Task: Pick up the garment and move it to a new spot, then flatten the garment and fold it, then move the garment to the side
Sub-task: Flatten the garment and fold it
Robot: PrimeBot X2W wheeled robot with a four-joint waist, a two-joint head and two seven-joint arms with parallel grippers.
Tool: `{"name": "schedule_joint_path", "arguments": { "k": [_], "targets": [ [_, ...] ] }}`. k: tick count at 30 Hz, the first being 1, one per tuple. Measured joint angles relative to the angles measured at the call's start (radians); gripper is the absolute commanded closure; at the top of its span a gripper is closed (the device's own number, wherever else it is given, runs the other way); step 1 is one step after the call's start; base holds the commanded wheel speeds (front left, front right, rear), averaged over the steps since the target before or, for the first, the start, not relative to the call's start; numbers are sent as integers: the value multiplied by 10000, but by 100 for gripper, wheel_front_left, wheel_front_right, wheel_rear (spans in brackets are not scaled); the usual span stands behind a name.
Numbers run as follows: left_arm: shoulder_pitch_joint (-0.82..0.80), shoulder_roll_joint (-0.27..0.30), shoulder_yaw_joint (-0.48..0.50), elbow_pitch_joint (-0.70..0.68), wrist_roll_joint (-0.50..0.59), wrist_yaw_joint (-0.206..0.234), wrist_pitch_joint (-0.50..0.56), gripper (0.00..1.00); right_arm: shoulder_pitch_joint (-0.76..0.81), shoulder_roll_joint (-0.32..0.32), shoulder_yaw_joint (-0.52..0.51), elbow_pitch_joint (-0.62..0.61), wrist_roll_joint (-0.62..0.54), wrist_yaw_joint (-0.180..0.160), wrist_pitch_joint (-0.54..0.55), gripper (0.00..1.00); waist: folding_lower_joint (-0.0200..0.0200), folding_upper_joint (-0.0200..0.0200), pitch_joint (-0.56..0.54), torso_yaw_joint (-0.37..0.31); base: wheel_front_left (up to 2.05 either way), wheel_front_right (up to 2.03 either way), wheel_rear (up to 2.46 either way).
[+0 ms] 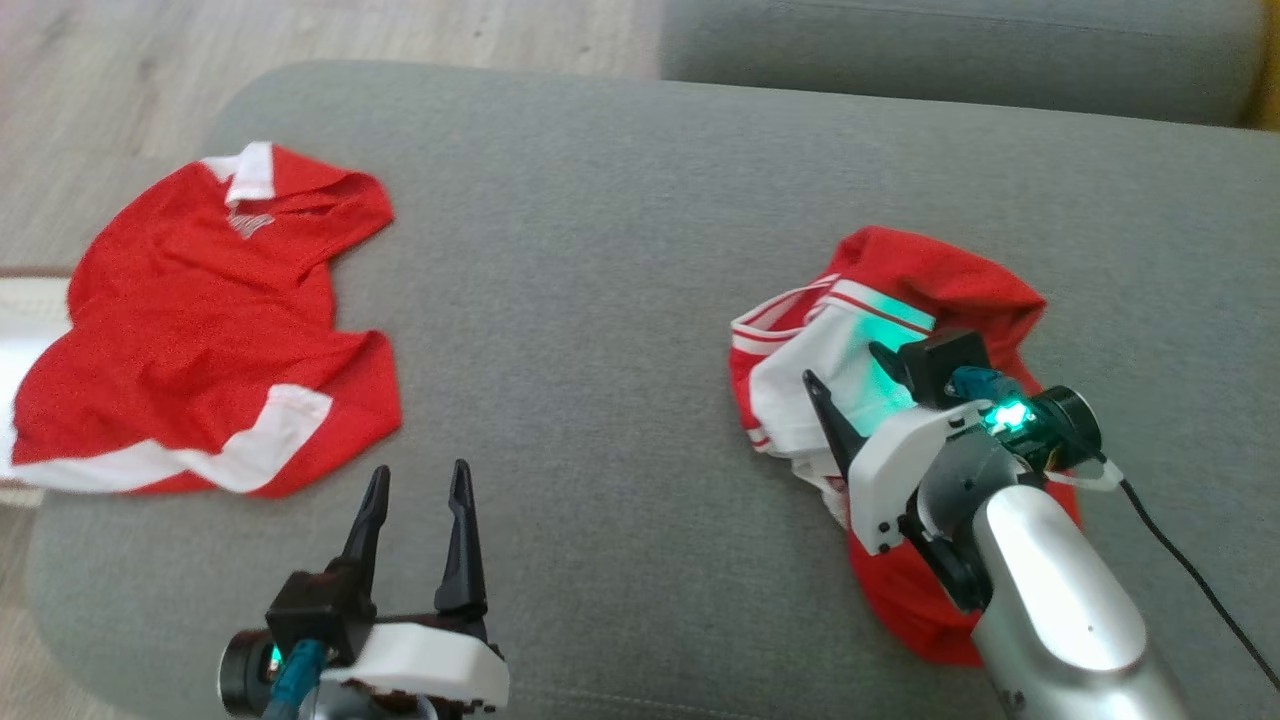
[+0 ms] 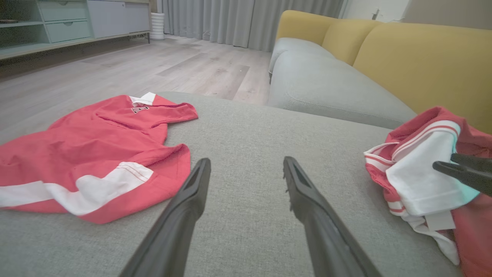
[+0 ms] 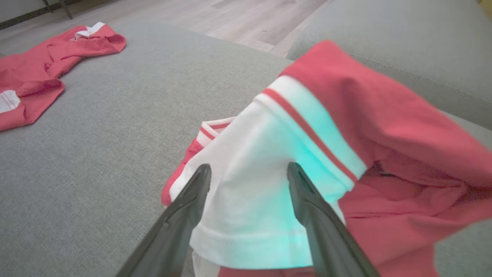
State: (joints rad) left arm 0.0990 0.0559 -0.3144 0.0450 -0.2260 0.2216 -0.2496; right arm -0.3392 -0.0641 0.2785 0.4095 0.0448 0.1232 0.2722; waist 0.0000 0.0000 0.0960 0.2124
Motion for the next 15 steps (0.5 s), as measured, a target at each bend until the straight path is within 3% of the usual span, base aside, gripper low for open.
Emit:
{"name": "schedule_joint_path", "arguments": {
  "k": [3,4,5,6,11,15],
  "targets": [
    [-18,0,-17,17,-54,84,0,0,-4,0,-73,73,105,0,161,0,0,0,79,255,0,0,0],
    [-18,0,-27,35,-56,84,0,0,-8,2,-92,113,115,0,253,24,0,0,98,317,0,0,0],
    [-18,0,-38,46,-56,86,0,0,-8,8,-153,167,115,0,362,85,0,0,113,363,0,0,0],
    [-18,0,-44,56,-56,88,0,0,-9,19,-261,211,107,0,443,100,0,0,125,394,0,0,0],
    [-23,0,-44,82,-56,176,0,0,-59,19,-464,107,100,0,715,100,0,0,133,397,0,0,0],
    [-24,0,-36,86,-56,176,0,0,-454,10,-21,-723,1392,0,727,100,0,0,33,261,0,0,0]
  ]
}}
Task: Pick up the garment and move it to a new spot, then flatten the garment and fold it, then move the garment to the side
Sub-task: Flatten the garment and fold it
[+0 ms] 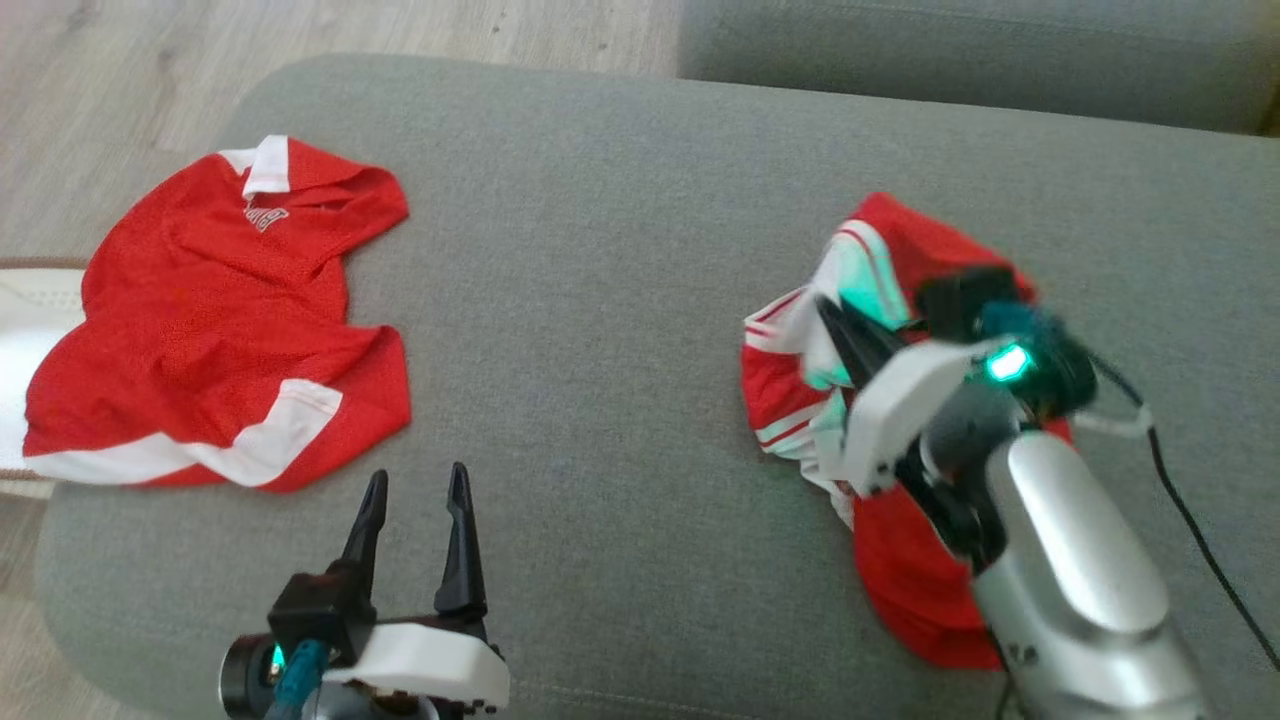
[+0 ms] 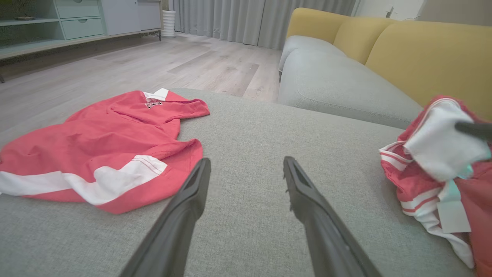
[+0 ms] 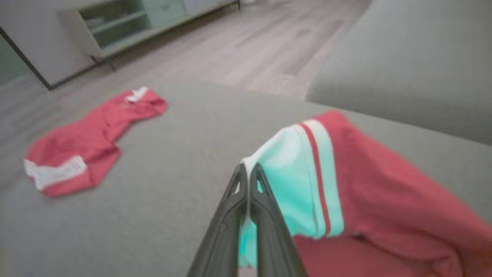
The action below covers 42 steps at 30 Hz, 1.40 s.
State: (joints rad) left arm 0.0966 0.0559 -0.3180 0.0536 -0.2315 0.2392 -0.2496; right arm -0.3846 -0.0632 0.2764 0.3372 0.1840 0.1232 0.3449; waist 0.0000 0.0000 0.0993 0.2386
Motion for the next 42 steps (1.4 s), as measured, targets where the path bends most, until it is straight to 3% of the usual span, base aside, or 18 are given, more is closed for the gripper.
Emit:
{"name": "schedule_joint_path", "arguments": {
  "k": [5,11,22,30,31,35,42],
  "targets": [
    [3,0,-98,13,-86,2,0,0,-502,0,477,-1471,2941,-2,81,100,0,0,-245,-147,0,0,0],
    [29,0,-313,73,-203,42,0,0,-845,-13,972,-2263,5814,-2,-96,100,0,0,-611,-249,0,0,0],
    [317,2,-631,176,-209,73,0,0,-2560,-31,2242,-1885,8771,-2,-1170,100,0,0,-1187,-274,0,0,0],
    [441,4,-878,236,-211,69,0,0,-5217,-46,2763,-178,11133,-2,-3120,100,0,0,-1495,-277,0,0,0],
    [471,4,-880,236,-272,71,0,0,-5916,-46,3016,619,11808,-2,-3776,100,0,0,-1568,-305,0,0,0],
    [672,6,-876,234,-314,73,0,0,-6697,-38,3641,2663,12667,-2,-4788,100,0,0,-1579,-423,0,0,0],
    [726,8,-792,167,-353,90,0,0,-6179,-35,4368,6125,13739,-2,-5555,100,0,0,-1398,-737,0,0,0]
  ]
}}
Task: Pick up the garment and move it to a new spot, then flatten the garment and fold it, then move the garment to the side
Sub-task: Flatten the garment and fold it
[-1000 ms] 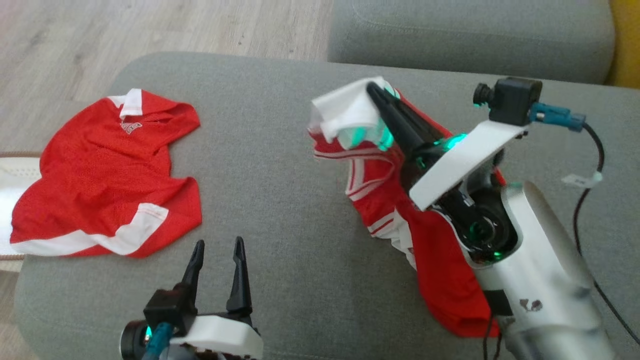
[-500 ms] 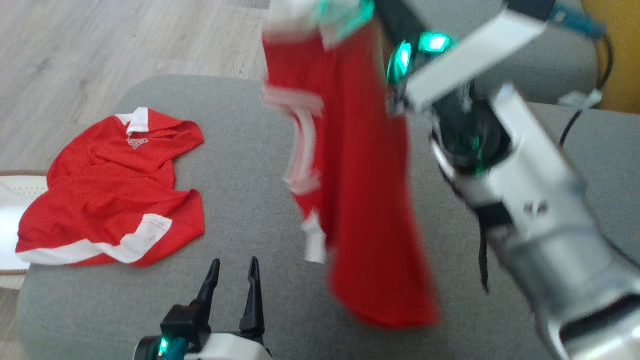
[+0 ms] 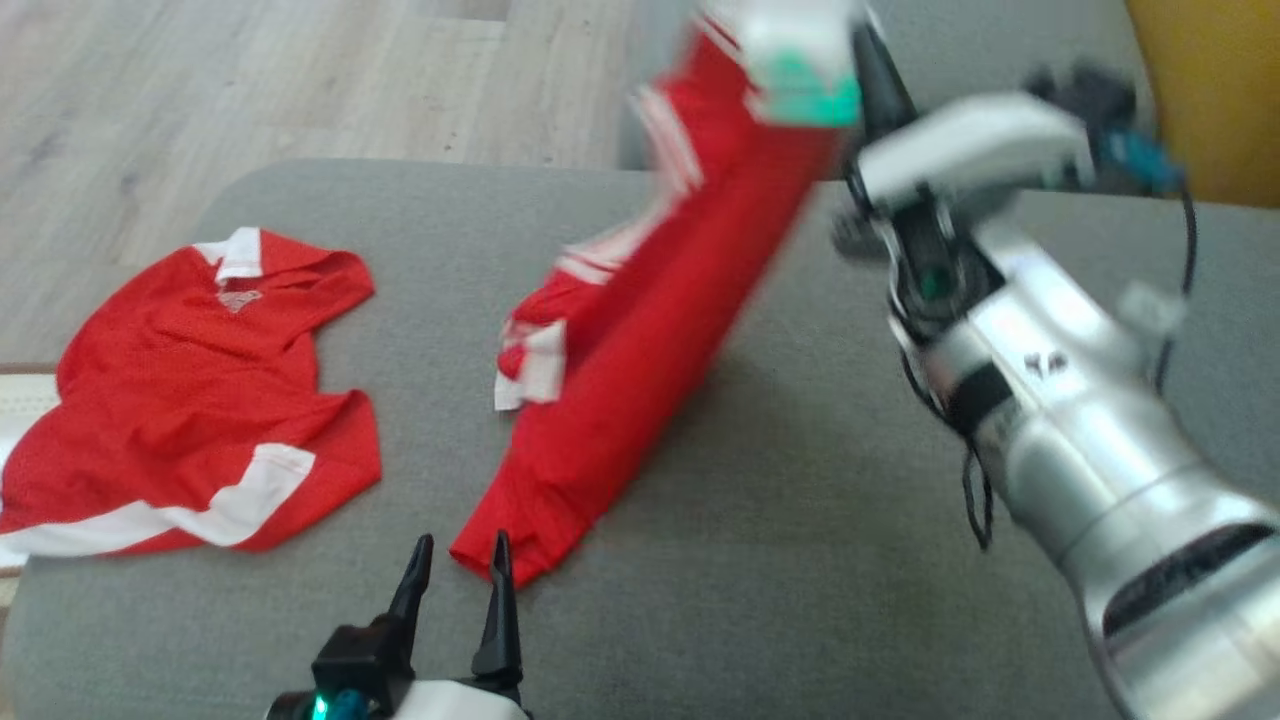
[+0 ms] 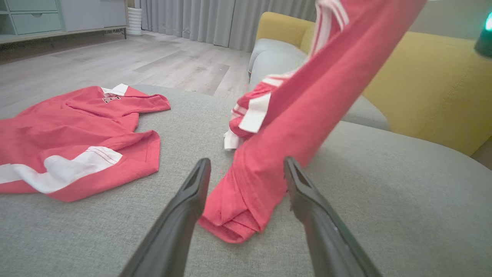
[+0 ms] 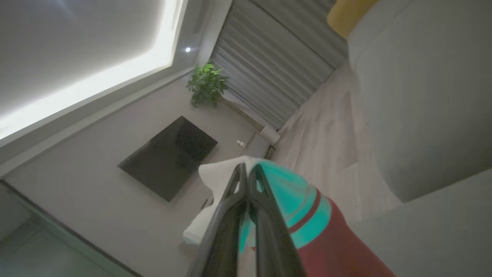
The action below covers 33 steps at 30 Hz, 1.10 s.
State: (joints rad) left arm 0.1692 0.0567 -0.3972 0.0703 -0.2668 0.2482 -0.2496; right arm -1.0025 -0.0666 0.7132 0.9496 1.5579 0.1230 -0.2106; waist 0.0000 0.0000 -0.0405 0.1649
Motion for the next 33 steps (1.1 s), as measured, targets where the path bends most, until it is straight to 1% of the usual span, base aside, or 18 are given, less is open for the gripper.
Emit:
{"name": "schedule_joint_path", "arguments": {
  "k": [4,8,11,17,18,19,20,23,24,27,29,30,31,33],
  "targets": [
    [-8,0,199,-12,4,0,0,0,868,-6,-150,1653,366,0,-198,100,0,0,139,-224,0,0,0],
    [-19,0,249,-21,73,-4,0,0,1832,-71,-742,2913,723,0,-328,100,0,0,270,-466,0,0,0],
    [-64,0,272,-21,165,-21,0,0,2383,-253,-1212,3289,1028,0,-374,100,0,0,362,-659,0,0,0],
    [-116,-2,326,-10,278,-109,0,0,3003,-698,-1929,3542,1241,0,-374,100,0,0,629,-997,0,0,0],
    [-126,-2,341,-8,278,-109,0,0,3048,-750,-1992,3572,1202,0,-374,56,0,0,662,-1036,0,0,0],
    [-171,-2,399,-4,280,-117,0,0,3080,-872,-2148,3570,961,0,-374,0,0,0,714,-1095,0,0,0],
    [-204,-2,433,0,280,-117,0,0,3080,-986,-2146,3570,729,0,-376,0,0,0,727,-1116,0,0,0],
    [-327,-2,499,2,280,-119,0,0,2976,-1687,-2280,3574,-610,0,-376,0,0,0,728,-1151,0,0,0],
    [-332,-2,495,2,280,-121,0,0,2916,-1979,-2299,3574,-1218,0,-376,0,0,0,719,-1151,0,0,0],
    [-319,-2,495,2,280,-119,0,0,2507,-2855,-2552,3436,-3595,0,-376,0,0,0,703,-1157,0,0,0],
    [-320,-2,495,0,280,-111,0,0,2295,-3300,-3068,2581,-5451,0,-376,0,0,0,700,-1163,0,0,0],
    [-319,-2,493,0,280,-109,0,0,2313,-3373,-3446,1988,-6395,0,-378,0,0,0,698,-1166,0,0,0],
    [-319,-2,491,-2,280,-109,0,0,2435,-3371,-3866,1250,-7417,0,-378,0,0,0,702,-1167,0,0,0],
    [-319,-2,485,-6,280,-109,0,0,3067,-3158,-5010,-366,-9601,0,-393,0,0,0,734,-1160,0,0,0]
  ]
}}
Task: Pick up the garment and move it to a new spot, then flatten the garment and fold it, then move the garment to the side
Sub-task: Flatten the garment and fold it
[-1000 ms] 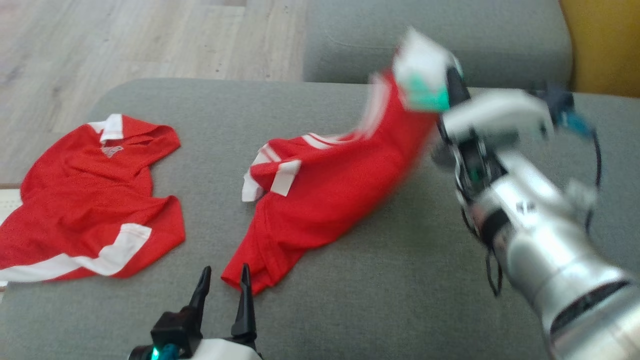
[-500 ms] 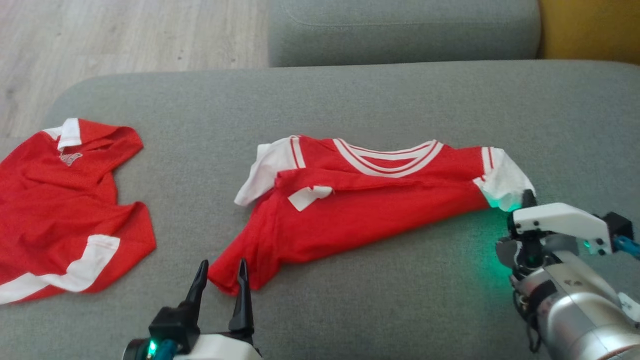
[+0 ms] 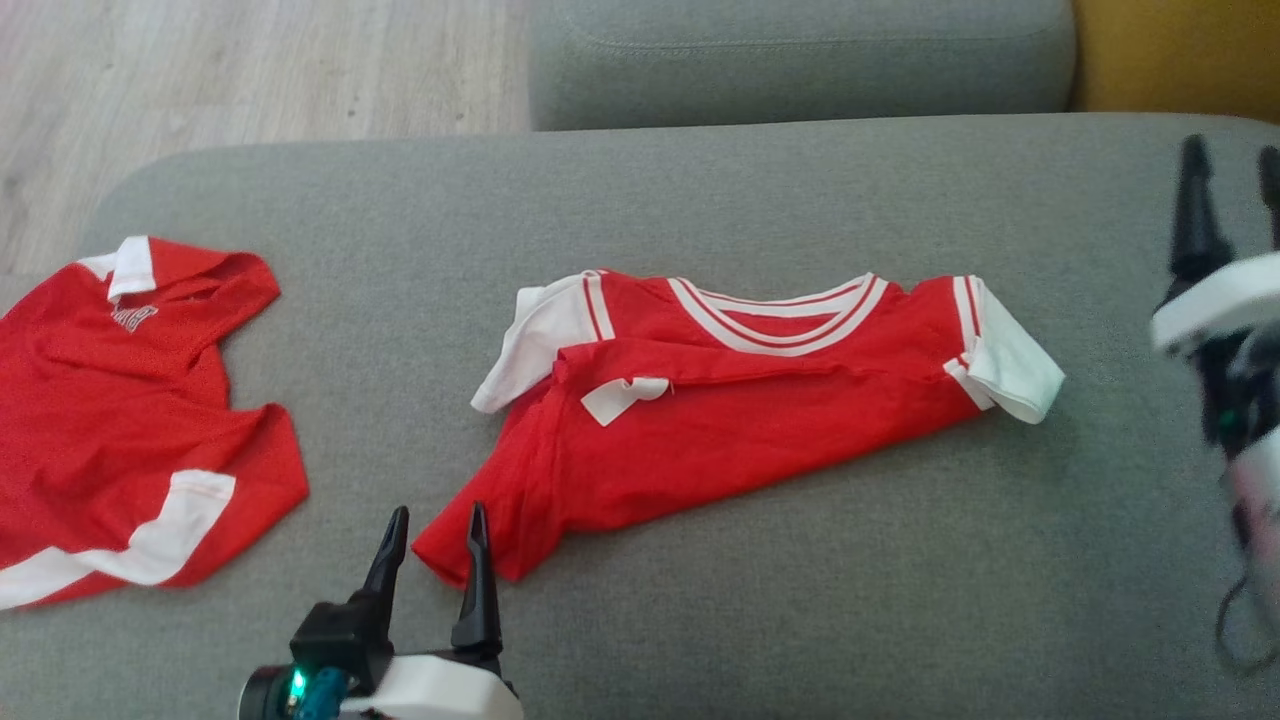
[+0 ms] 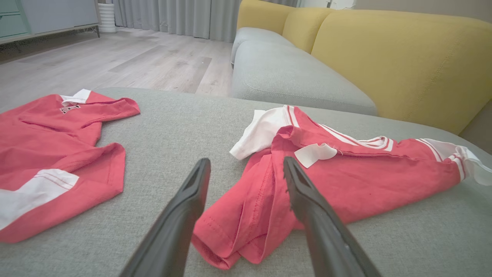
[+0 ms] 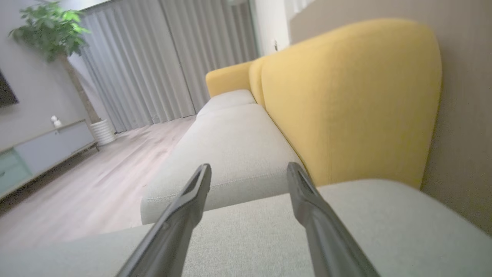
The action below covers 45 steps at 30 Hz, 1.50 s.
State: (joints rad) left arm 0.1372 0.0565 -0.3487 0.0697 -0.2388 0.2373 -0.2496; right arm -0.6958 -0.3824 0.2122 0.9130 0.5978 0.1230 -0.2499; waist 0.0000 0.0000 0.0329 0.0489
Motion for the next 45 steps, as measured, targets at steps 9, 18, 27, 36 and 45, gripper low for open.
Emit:
{"name": "schedule_joint_path", "arguments": {
  "k": [9,18,27,36,45],
  "targets": [
    [-81,0,-159,31,0,-81,0,0,6133,3279,-3212,-5016,-7524,2,-6,0,0,0,197,281,0,0,0],
    [-260,-2,-184,142,90,-100,0,0,6447,3381,-3256,-5636,-8174,2,29,0,0,0,308,342,0,0,0],
    [-519,-2,-265,167,90,-186,0,0,5138,3379,-3233,-4577,-8727,2,412,0,0,0,664,367,0,0,0],
    [-808,-8,-337,230,90,-184,0,0,3913,3371,-3958,-2888,-9492,2,537,0,0,0,1014,747,0,0,0],
    [-807,-8,-305,236,90,-180,0,0,3427,3371,-4903,-2069,-9789,2,405,72,0,0,1079,849,0,0,0]
  ]
}}
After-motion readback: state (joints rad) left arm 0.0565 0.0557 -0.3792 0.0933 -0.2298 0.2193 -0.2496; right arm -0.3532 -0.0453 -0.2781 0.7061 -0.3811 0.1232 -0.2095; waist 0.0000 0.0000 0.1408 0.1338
